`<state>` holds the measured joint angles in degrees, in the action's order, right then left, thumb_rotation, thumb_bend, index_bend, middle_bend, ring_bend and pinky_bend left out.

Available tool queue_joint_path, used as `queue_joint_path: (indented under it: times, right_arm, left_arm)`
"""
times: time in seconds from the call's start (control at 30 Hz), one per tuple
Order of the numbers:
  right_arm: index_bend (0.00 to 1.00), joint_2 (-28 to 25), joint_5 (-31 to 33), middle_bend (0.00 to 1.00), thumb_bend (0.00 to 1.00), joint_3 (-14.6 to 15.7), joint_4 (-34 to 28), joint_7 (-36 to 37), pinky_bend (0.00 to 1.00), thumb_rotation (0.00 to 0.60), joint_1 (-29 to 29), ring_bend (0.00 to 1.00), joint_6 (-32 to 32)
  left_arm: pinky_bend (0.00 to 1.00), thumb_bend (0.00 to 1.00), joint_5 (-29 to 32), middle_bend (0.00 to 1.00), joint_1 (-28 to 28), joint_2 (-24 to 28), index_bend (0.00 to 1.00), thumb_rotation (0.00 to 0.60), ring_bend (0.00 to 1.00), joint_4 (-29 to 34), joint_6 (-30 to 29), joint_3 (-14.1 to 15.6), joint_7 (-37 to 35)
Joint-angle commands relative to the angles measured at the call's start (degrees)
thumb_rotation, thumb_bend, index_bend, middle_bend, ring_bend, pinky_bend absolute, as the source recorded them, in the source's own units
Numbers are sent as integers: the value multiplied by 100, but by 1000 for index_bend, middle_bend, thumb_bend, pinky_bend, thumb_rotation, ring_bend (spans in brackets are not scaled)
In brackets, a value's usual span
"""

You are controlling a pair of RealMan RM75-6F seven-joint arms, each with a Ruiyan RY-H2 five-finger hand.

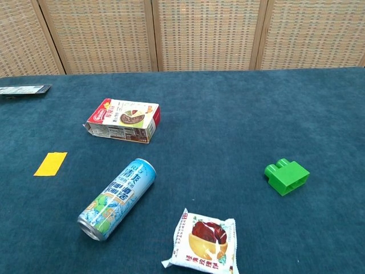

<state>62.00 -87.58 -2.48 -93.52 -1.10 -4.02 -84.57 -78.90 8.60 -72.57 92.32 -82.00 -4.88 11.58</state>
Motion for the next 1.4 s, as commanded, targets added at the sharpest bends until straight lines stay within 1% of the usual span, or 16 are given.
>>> queue_joint_path:
  times: [0.03,0.3,0.47,0.6,0.67,0.87,1.0,1.07,1.2,1.4]
  right_arm:
    - [0,-3,10,0,103,-1,2,-2,0,600,-6,0,16]
    - [0,7,11,0,104,0,-5,-23,0,600,-5,0,14]
    - [0,8,31,0,102,-5,-11,-19,0,600,-7,0,26]
    - [0,3,29,0,104,-6,-10,-3,0,600,-13,0,34]
    - [0,0,29,0,105,-5,-8,10,0,600,-16,0,42]
    - [0,-17,54,0,104,-9,8,87,0,600,-27,0,79]
    - [0,-31,79,0,104,-18,31,166,0,600,-34,0,102]
    - [0,-39,94,0,104,-29,44,211,0,600,-34,0,99]
    - [0,-70,124,0,104,-50,73,350,0,600,-28,0,94]
    - [0,-98,120,0,104,-55,101,471,0,600,-24,0,87]
  left_arm:
    - [0,230,18,0,19,-15,18,600,0,-14,43,5,21]
    - [0,234,212,0,174,-88,17,600,0,-40,351,-70,12]
    - [0,240,378,0,369,-133,17,600,0,-148,730,-97,165]
    - [0,244,639,0,640,-171,17,600,0,-225,1196,-183,367]
    - [0,244,709,0,729,-207,17,600,0,-251,1301,-217,464]
    - [0,246,940,0,1009,-445,18,600,0,-388,1653,-268,751]
    - [0,248,1084,0,1204,-700,18,600,0,-549,1878,-274,953]
    - [0,253,1128,0,1273,-797,17,600,0,-601,1935,-280,1032]
    - [0,295,1226,0,1417,-985,17,600,0,-681,2047,-289,1187]
    - [0,293,1303,0,1550,-1146,17,600,0,-772,2123,-269,1375]
